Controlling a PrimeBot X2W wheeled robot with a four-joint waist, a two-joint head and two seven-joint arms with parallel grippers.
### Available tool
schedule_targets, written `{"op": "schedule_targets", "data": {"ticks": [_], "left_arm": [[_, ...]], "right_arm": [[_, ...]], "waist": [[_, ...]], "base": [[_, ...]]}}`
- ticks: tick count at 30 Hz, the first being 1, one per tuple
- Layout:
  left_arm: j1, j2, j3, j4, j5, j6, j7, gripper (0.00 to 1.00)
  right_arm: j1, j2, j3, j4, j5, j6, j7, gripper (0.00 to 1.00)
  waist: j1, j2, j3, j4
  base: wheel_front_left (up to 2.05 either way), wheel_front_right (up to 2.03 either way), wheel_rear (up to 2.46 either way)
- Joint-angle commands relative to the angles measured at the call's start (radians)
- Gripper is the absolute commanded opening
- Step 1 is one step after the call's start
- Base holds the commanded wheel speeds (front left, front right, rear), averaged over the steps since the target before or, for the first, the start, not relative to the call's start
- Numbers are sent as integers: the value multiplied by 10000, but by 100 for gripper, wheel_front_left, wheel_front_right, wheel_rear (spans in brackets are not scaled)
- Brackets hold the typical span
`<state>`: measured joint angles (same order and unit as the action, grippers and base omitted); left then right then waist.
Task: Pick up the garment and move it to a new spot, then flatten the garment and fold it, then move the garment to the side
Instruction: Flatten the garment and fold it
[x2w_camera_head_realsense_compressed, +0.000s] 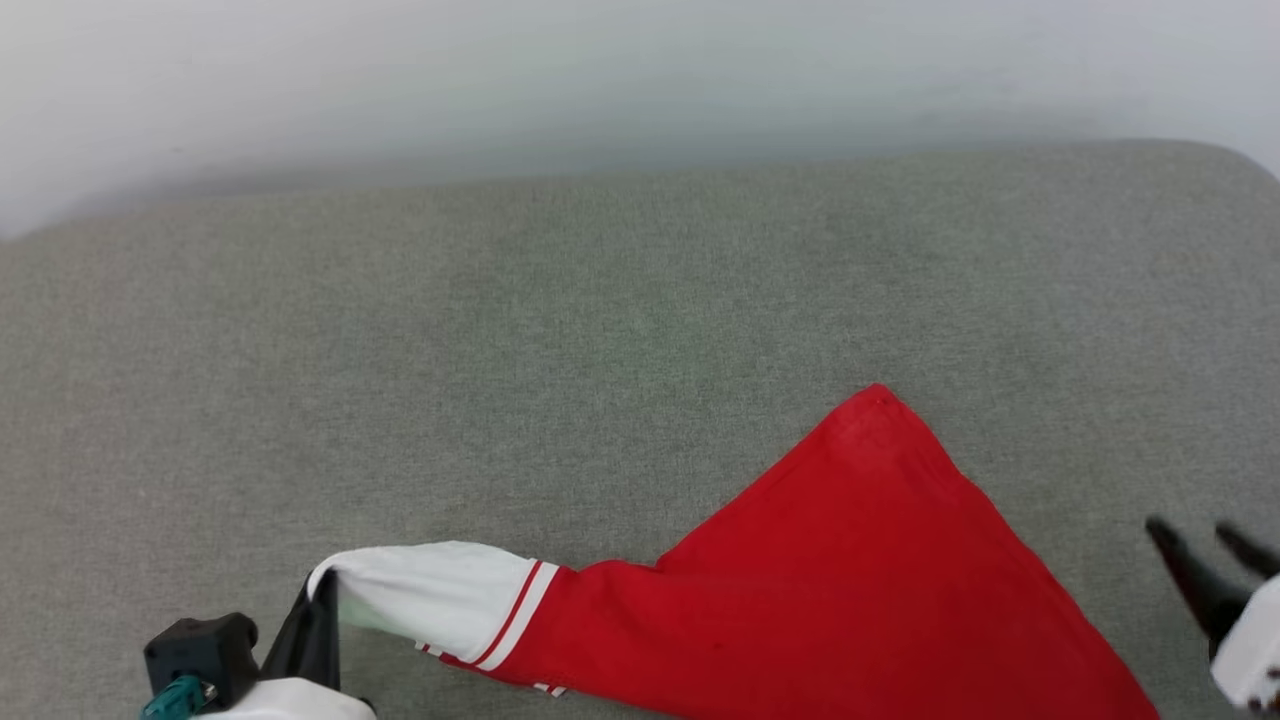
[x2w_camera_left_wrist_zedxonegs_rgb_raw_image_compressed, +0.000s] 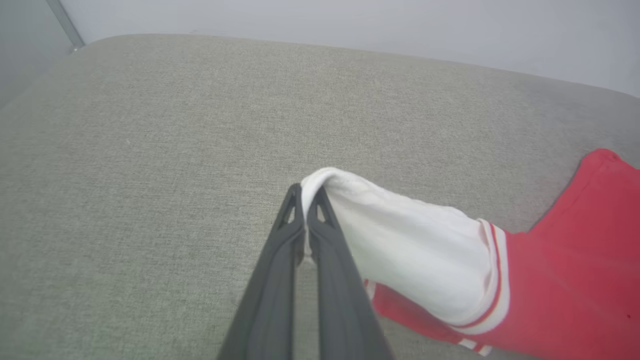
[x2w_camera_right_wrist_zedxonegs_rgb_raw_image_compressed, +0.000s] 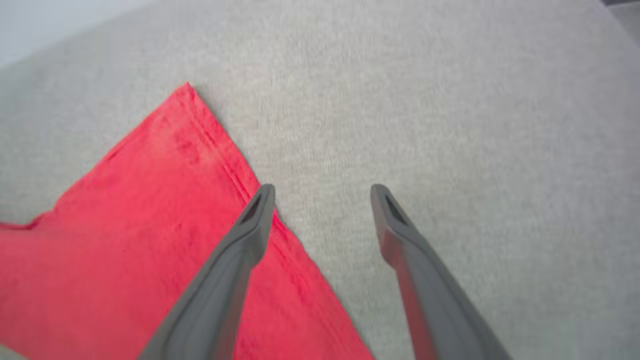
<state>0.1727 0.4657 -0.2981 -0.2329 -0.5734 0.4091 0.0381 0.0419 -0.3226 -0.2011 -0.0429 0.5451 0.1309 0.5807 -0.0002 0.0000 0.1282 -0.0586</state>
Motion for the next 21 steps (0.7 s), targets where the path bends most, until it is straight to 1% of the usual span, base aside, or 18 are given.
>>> {"op": "schedule_targets", "data": {"ticks": [1, 2, 5, 8, 9, 11, 14, 16, 18, 21], "left_arm": [[-220, -32, -83, -121, 119, 33, 14, 0], [-317, -63, -119, -181, 151, 41, 18, 0], [-635, -144, -284, -364, 293, 36, 37, 0], [-1048, -227, -442, -503, 470, -35, -8, 0], [-1048, -227, -442, -503, 470, -35, -8, 0], [-1346, -280, -559, -553, 574, -110, -62, 0], [-1795, -418, -716, -551, 690, -217, -111, 0], [-2052, -514, -773, -524, 725, -268, -173, 0], [-2262, -579, -841, -475, 756, -314, -229, 0], [-2535, -702, -974, -417, 788, -417, -316, 0]], "right_arm": [[-306, -112, 135, 84, 23, -3, -602, 100], [-631, -136, 250, 177, 97, -3, -981, 100], [-1574, -384, 698, 439, 153, -3, -1536, 100], [-2536, -674, 1234, 689, 191, -3, -1444, 100], [-2536, -674, 1234, 689, 191, -3, -1444, 100], [-3229, -833, 1651, 850, 247, -3, -1121, 100], [-4167, -1178, 2332, 1032, 338, -3, 131, 100], [-4786, -1292, 2738, 1219, 373, -3, 1292, 100], [-5323, -1295, 2981, 1476, 408, -3, 2537, 100], [-5992, -1207, 3279, 1786, 152, -3, 4217, 100]], "waist": [[2, 0, 204, 33], [2, 0, 302, 57], [2, 0, 689, 230], [2, 0, 1103, 479], [2, 0, 1103, 479], [2, 0, 1379, 658], [2, 0, 1789, 934], [2, 0, 2036, 1062], [2, 0, 2251, 1180], [2, 0, 2531, 1359]], "base": [[0, 0, 0], [0, 0, 0], [0, 0, 0], [0, 0, 0], [0, 0, 0], [0, 0, 0], [0, 0, 0], [0, 0, 0], [0, 0, 0], [0, 0, 0]]}}
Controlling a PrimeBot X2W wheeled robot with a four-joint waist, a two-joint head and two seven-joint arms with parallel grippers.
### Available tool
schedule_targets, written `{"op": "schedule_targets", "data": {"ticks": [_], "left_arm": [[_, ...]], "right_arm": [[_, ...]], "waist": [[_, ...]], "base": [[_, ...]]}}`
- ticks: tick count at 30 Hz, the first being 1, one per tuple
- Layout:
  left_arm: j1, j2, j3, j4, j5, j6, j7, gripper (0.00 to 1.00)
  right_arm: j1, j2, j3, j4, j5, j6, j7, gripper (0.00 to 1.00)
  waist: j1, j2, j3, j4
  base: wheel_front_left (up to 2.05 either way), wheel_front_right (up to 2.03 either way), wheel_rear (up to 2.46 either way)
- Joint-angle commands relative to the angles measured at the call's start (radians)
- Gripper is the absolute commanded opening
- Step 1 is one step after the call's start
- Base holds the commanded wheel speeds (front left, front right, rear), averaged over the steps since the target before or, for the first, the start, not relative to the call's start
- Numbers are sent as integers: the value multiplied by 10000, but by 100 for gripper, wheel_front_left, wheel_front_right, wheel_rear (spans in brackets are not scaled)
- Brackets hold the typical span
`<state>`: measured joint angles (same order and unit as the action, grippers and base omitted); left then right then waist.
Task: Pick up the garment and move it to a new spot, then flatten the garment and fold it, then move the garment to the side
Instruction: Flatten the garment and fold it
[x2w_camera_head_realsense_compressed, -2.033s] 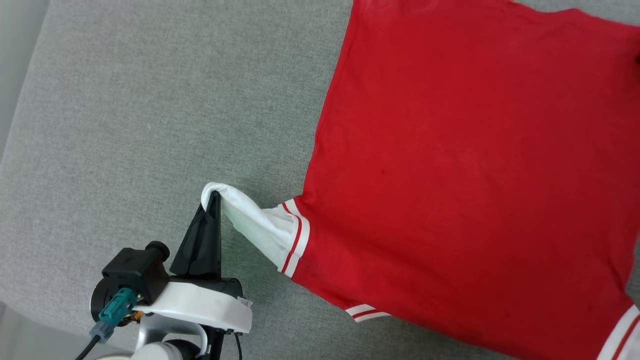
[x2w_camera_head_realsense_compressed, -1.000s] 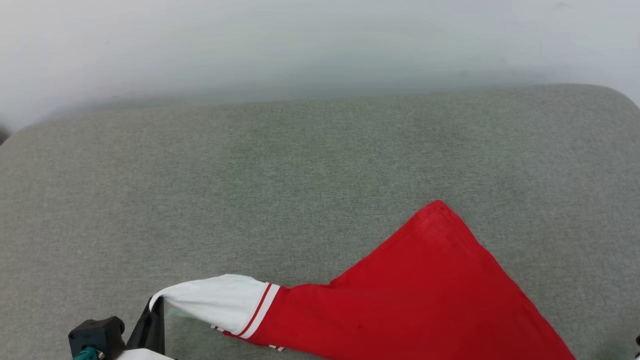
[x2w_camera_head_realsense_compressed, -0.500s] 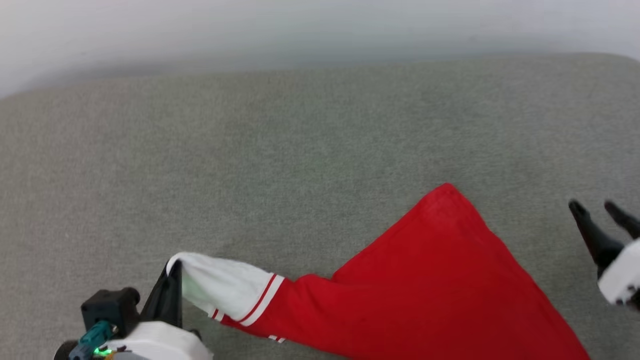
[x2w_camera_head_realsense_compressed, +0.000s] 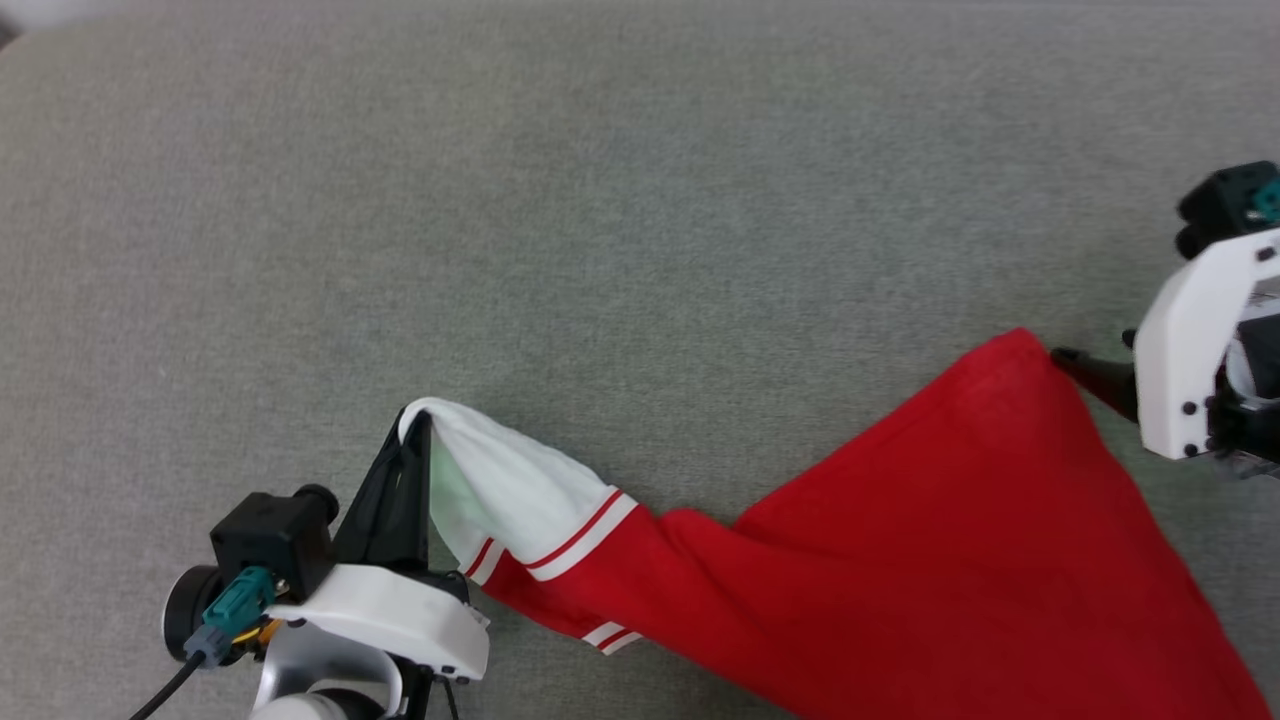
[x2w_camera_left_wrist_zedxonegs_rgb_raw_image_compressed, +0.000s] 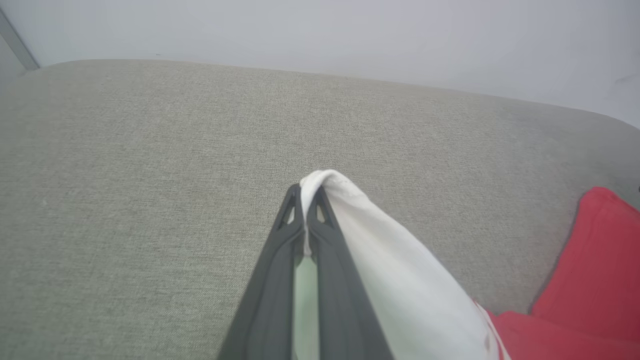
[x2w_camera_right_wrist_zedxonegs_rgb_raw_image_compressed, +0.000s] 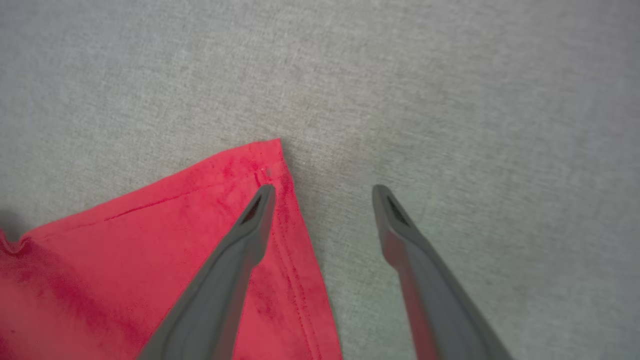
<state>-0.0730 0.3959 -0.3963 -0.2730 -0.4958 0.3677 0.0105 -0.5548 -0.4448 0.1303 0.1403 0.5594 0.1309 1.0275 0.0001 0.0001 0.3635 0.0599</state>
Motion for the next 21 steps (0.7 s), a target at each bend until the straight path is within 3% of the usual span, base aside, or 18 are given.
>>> {"op": "schedule_targets", "data": {"ticks": [1, 5, 11, 12, 14, 21], "left_arm": [[-160, -45, -13, 25, 19, -42, -75, 0], [-409, -192, -119, 258, 13, -178, -254, 0], [-618, -367, -224, 638, -80, -369, -465, 0], [-622, -379, -223, 697, -107, -396, -501, 0], [-674, -432, -165, 813, -218, -455, -575, 0], [-821, -323, 30, 1152, -335, -543, -760, 0]], "right_arm": [[-121, 64, 101, 63, -105, -3, 189, 100], [-381, 344, 495, 383, -162, -3, 1172, 100], [70, 489, 975, 1122, -303, -3, 1567, 100], [161, 509, 1023, 1208, -290, -3, 1638, 82], [255, 568, 1084, 1266, -231, -3, 1614, 0], [-109, 528, 1253, 943, -25, -2, 782, 0]], "waist": [[-1, -1, 261, 220], [-1, -1, 493, 382], [-1, -1, 593, 496], [-1, -1, 584, 499], [-1, -1, 534, 496], [-1, -1, 4, 349]], "base": [[0, 0, 0], [0, 0, 0], [0, 0, 0], [0, 0, 0], [0, 0, 0], [0, 0, 0]]}}
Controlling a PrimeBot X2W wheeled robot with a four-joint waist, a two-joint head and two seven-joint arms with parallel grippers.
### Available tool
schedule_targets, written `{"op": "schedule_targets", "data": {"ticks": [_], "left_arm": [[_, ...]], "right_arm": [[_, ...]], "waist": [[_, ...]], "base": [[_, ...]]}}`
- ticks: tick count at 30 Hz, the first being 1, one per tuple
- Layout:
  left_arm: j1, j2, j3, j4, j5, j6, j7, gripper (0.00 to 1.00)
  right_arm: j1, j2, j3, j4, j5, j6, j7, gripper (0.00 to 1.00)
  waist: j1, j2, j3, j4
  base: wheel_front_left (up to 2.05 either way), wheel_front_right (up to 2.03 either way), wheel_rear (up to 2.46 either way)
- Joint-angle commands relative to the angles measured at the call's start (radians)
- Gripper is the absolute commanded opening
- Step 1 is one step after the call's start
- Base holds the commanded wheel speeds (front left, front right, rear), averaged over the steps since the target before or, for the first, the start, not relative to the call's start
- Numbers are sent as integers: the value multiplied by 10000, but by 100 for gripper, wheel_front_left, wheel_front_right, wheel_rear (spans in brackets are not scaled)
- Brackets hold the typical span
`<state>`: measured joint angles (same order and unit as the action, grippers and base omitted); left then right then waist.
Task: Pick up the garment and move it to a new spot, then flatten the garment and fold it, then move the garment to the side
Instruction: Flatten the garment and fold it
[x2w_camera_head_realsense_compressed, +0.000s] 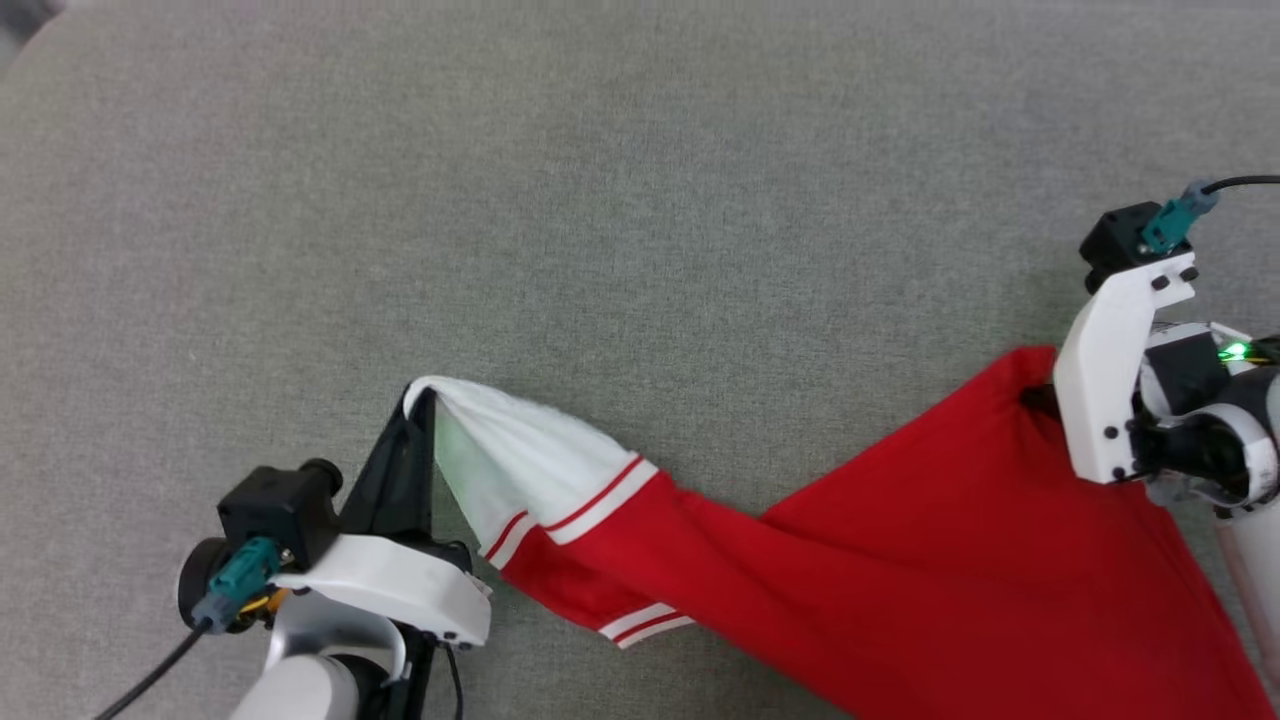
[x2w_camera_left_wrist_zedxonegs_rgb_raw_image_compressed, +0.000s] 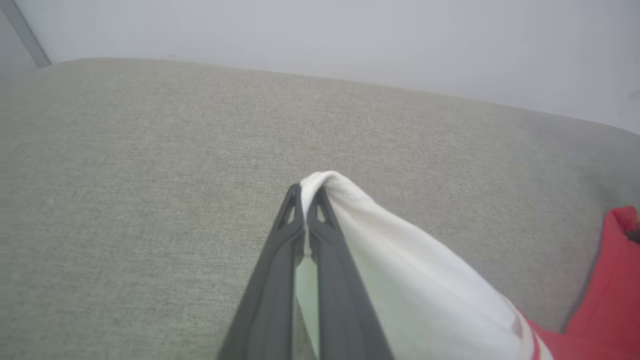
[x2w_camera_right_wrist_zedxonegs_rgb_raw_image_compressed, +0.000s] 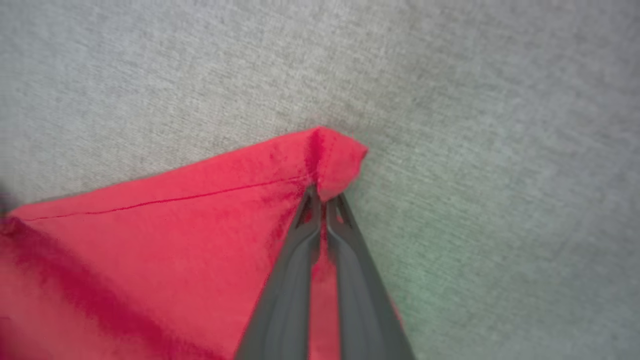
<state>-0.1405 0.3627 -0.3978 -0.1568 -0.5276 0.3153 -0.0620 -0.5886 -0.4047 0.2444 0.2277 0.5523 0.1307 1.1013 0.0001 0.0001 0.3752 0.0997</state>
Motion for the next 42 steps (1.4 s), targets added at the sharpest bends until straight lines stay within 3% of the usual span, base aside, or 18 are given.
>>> {"op": "schedule_targets", "data": {"ticks": [1, 7, 15, 22, 30, 42], "left_arm": [[-156, 47, 73, 32, -11, -40, -53, 0], [-659, 621, 315, -111, 76, -246, 204, 0], [-2858, 1569, 872, -369, 47, -869, 1064, 0], [-5659, 1515, 932, 1123, -297, -1619, 1680, 0], [-9354, 1225, 659, 3791, 133, -2285, 1809, 0], [-13790, 1092, 633, 6434, 1035, -2602, 687, 0]], "right_arm": [[125, 97, 122, -6, 47, 0, -174, 0], [-413, -192, 69, -405, 106, -2, -1322, 0], [-1325, -389, -349, -886, 29, -2, -2578, 0], [-2577, -456, -459, -510, -25, -2, -3349, 0], [-4618, -398, -535, 229, -302, -2, -3989, 0], [-7846, -15, -467, 1549, -929, -2, -6077, 0]], "waist": [[-1, -1, -251, -88], [-1, -1, -1314, -411], [-1, -1, -2477, -1030], [-1, -1, -2812, -1412], [-1, -1, -1810, -1755], [-1, -1, 853, -2384]], "base": [[0, 0, 0], [0, 0, 0], [0, 0, 0], [0, 0, 0], [0, 0, 0], [0, 0, 0]]}}
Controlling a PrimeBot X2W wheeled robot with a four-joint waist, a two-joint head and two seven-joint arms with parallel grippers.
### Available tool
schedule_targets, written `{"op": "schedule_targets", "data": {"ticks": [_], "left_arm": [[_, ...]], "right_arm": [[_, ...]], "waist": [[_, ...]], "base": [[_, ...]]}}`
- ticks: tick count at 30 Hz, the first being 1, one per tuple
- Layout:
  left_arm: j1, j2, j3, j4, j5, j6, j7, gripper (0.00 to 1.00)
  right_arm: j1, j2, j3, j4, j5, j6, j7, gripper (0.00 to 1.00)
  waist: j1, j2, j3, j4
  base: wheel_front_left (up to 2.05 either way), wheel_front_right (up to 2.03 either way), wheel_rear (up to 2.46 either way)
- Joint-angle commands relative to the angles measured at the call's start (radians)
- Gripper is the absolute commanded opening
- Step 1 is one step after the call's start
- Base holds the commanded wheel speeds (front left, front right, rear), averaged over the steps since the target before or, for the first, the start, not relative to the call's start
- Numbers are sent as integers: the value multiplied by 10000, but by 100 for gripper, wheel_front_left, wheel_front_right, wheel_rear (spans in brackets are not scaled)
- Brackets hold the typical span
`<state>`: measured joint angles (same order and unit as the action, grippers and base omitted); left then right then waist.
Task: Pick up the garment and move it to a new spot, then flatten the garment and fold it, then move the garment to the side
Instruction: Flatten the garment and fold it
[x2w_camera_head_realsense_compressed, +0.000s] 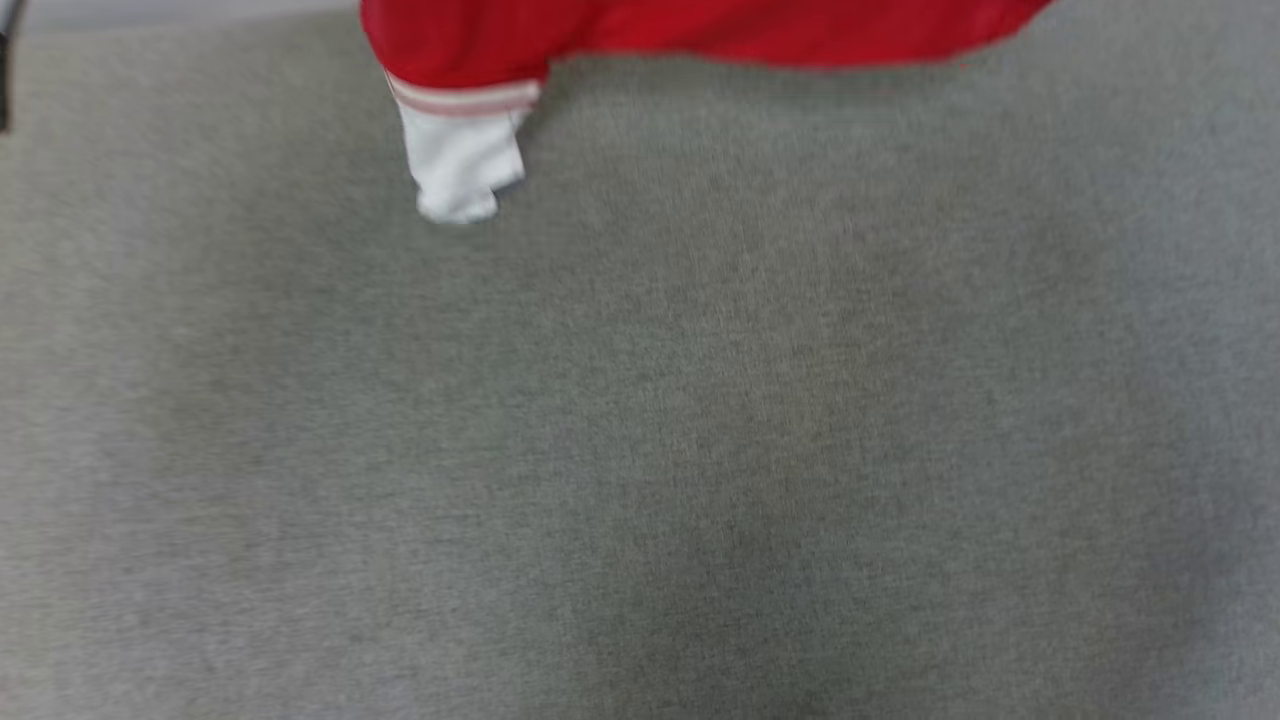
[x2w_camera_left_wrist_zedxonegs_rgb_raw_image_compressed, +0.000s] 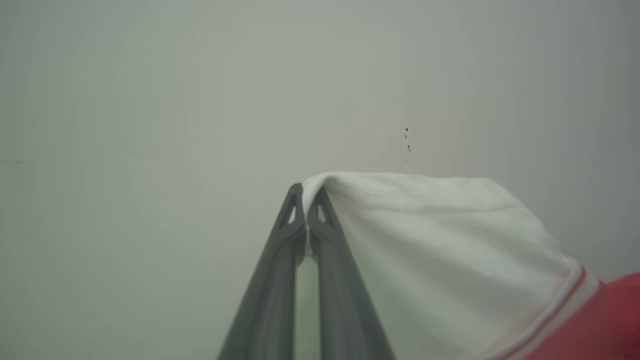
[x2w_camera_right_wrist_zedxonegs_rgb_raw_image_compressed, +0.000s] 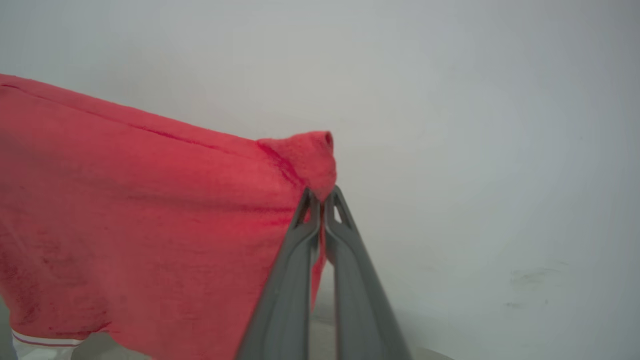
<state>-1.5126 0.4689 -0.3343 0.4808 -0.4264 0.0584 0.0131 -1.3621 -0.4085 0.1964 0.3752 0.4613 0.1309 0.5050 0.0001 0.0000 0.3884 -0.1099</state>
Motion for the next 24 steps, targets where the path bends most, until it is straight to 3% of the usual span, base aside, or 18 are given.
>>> {"op": "schedule_targets", "data": {"ticks": [1, 12, 24], "left_arm": [[-400, 46, 13, 184, 84, -13, -100, 0], [-2447, -16, 13, 806, 415, 304, -49, 0], [-1522, -239, 133, 863, -21, 657, -99, 0]], "right_arm": [[-390, 56, 19, 159, -34, -3, -343, 0], [-2645, 0, 596, 1324, -151, -3, -2524, 0], [-3084, 218, 2605, 2740, 911, -3, -3887, 0]], "waist": [[-1, 0, 920, -336], [-1, 0, 2587, -434], [-1, 0, 3501, -330]], "base": [[0, 0, 0], [0, 0, 0], [0, 0, 0]]}}
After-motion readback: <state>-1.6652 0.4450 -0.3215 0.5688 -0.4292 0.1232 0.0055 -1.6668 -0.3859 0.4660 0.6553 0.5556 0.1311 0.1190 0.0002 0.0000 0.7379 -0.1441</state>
